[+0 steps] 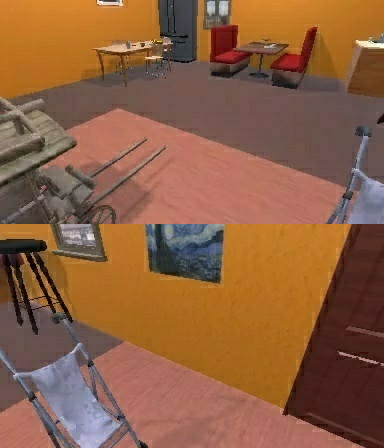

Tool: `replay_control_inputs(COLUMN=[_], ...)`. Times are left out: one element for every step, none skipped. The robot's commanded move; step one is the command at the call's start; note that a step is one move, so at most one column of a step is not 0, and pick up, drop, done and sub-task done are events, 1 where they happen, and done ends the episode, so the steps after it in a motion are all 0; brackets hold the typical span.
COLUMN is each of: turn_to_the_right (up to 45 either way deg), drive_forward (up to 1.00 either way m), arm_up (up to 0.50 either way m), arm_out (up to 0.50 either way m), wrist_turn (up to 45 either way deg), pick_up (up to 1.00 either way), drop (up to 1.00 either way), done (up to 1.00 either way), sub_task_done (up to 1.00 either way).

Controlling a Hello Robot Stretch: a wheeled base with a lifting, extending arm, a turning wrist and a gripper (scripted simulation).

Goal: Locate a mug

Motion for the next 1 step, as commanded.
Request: replay_control_inputs(turn_to_the_right=[3.0], drive_forward=[0.0], arm_up=[0.0], arm_out=[0.0], wrist_turn=[0.0], pick_up=[0.0], drop=[0.0], done=[0.0], sub_task_done=[0.0])
